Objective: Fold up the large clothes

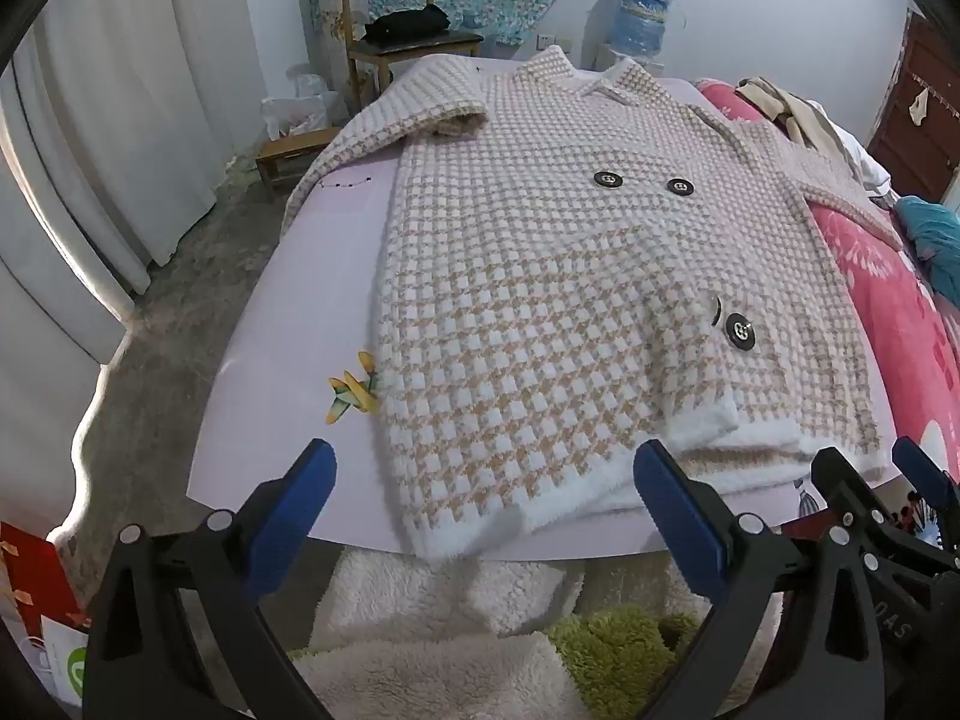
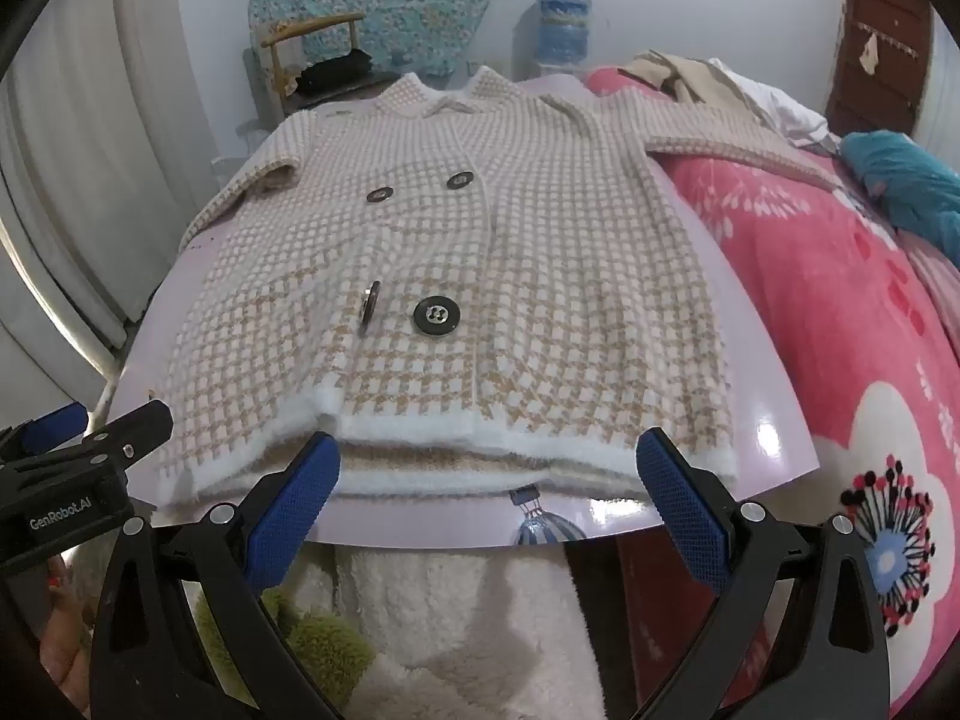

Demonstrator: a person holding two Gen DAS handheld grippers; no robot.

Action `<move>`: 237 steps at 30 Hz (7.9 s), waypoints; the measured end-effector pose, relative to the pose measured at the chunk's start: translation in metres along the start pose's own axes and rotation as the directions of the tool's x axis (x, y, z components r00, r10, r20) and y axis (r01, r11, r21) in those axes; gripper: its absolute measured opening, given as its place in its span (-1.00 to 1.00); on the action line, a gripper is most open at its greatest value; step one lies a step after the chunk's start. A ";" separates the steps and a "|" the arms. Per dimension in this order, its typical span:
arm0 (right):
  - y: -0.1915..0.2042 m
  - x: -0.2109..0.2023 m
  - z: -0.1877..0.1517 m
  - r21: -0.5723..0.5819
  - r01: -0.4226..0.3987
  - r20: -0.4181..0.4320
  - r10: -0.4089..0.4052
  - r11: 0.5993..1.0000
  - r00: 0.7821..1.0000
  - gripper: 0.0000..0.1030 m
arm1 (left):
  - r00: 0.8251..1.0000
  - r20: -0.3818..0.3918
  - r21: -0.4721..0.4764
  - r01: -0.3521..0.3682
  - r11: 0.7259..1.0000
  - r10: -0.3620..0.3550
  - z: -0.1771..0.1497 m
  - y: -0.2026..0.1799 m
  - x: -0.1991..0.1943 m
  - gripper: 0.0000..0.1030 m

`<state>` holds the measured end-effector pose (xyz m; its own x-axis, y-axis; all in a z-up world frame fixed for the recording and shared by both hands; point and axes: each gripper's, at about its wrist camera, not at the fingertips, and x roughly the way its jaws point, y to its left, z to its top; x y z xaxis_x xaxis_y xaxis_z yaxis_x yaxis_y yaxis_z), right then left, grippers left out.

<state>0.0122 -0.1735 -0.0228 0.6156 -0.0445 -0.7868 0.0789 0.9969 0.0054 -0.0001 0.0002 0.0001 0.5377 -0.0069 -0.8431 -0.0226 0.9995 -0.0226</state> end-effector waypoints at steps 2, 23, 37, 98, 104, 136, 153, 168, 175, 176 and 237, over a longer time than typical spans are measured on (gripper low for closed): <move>0.005 -0.003 0.004 -0.004 0.001 0.004 -0.001 1.000 1.000 0.85 | 1.000 0.000 -0.004 0.005 1.000 -0.005 0.000 0.000 0.000 0.90; 0.002 -0.002 0.000 -0.006 0.003 0.003 -0.003 1.000 1.000 0.85 | 1.000 -0.012 -0.003 0.009 1.000 -0.009 0.001 -0.001 0.002 0.90; -0.001 -0.003 -0.001 0.002 0.006 0.001 -0.006 1.000 1.000 0.85 | 1.000 -0.012 -0.001 0.010 1.000 -0.010 -0.004 -0.004 0.001 0.90; 0.006 -0.008 0.003 -0.009 0.019 0.028 -0.019 1.000 0.999 0.85 | 1.000 -0.015 -0.005 0.027 1.000 -0.027 0.003 0.003 0.003 0.90; 0.004 -0.009 0.007 -0.009 0.060 0.063 -0.059 0.998 0.996 0.85 | 0.999 -0.005 0.010 0.039 0.999 -0.039 0.010 0.004 0.009 0.90; 0.087 0.081 0.135 -0.230 -0.134 0.174 0.176 0.964 0.969 0.85 | 0.949 0.247 -0.200 0.246 0.948 -0.194 0.124 0.143 0.068 0.90; 0.152 0.119 0.137 -0.368 -0.191 0.032 0.217 0.910 0.976 0.84 | 0.773 0.283 -0.821 0.502 0.273 -0.568 0.121 0.320 0.227 0.87; 0.161 0.143 0.139 -0.305 -0.179 -0.032 0.178 0.935 0.984 0.84 | 0.662 0.305 -0.927 0.372 -0.053 -0.685 0.123 0.333 0.354 0.64; 0.147 0.140 0.141 -0.272 -0.154 -0.013 0.156 0.950 0.988 0.84 | 0.771 0.181 -0.954 0.287 0.080 -0.610 0.134 0.339 0.361 -0.64; 0.144 0.138 0.141 -0.266 -0.149 -0.006 0.153 0.952 0.988 0.84 | 0.797 0.159 -0.954 0.277 0.119 -0.583 0.138 0.342 0.356 -0.82; 0.112 0.145 0.154 -0.189 -0.176 0.021 0.183 0.966 0.983 0.84 | 0.923 0.309 -0.590 0.374 0.716 -0.227 0.259 0.238 0.152 -0.78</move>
<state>0.2310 -0.0787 -0.0414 0.6361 0.1375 -0.7593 -0.1801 0.9833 0.0271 0.2942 0.2447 0.0060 0.7624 -0.2237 -0.6072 -0.3121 0.6947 -0.6480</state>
